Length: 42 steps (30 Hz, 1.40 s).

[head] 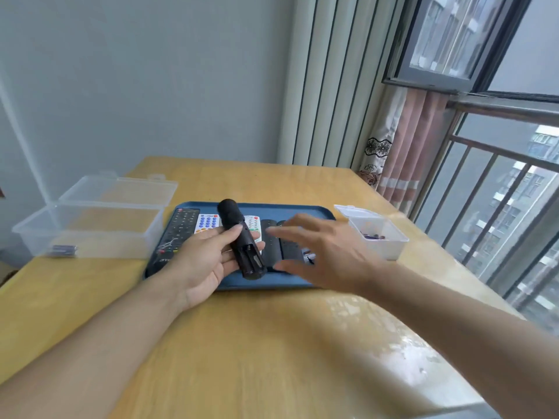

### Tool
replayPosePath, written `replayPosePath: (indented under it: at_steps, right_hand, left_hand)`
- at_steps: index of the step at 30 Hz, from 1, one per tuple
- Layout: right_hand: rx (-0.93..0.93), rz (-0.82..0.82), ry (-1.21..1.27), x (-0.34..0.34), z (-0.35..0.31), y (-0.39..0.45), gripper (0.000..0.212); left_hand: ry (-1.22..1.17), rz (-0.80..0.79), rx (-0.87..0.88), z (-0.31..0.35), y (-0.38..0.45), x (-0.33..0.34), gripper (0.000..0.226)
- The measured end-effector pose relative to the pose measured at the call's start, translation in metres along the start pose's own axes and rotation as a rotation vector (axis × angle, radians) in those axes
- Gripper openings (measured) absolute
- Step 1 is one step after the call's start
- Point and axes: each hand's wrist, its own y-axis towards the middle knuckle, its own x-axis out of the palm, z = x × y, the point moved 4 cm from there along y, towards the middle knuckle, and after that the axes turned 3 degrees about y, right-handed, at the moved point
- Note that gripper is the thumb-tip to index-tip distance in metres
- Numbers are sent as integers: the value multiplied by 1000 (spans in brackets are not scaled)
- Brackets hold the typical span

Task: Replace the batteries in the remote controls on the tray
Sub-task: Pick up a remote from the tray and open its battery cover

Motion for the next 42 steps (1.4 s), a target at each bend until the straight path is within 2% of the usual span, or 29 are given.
replayPosePath:
  at_steps: [3,6,9,14,17,19,22,26,29,31,38,42]
  right_hand:
    - [-225,74,-61,32,-44,-14,43]
    - [-235,236,-64,37,-56,-14,26]
    - [-241,294,-64,35,-59,-15,25]
    - [-218,238,-145,39,-60,-18,20]
    - [-220,194,-188,44,-64,-19,18]
    - [-218,166,-215,47,-67,-19,18]
    - [-196,132,-233,52,-68,-18,21]
    - [-196,70,-235,55,-68,-17,27]
    - [-204,22,-225,55,-69,-19,22]
    - [-192,17,-206,53,-71,-18,28]
    - [-95,122,-125,25,-72,25,32]
    - [29,117,24,22,-85,81,17]
  left_hand:
    - [74,-18,-18,-4,0,0,31]
    - [78,-37,-41,-6,0,0,28]
    - [66,-39,-62,-6,2,-2,24]
    - [493,78,33,-4,3,-10,27]
    - [579,138,39,-2,4,-14,20]
    - [629,163,36,-2,4,-18,24]
    - [656,123,-4,-4,3,-19,29]
    - [747,134,11,-1,1,-20,16]
    - [857,217,90,7,0,-22,13]
    - [844,277,188,15,-2,-24,13]
    - [475,499,645,45,-18,-38,16]
    - [587,760,824,74,-28,-94,28]
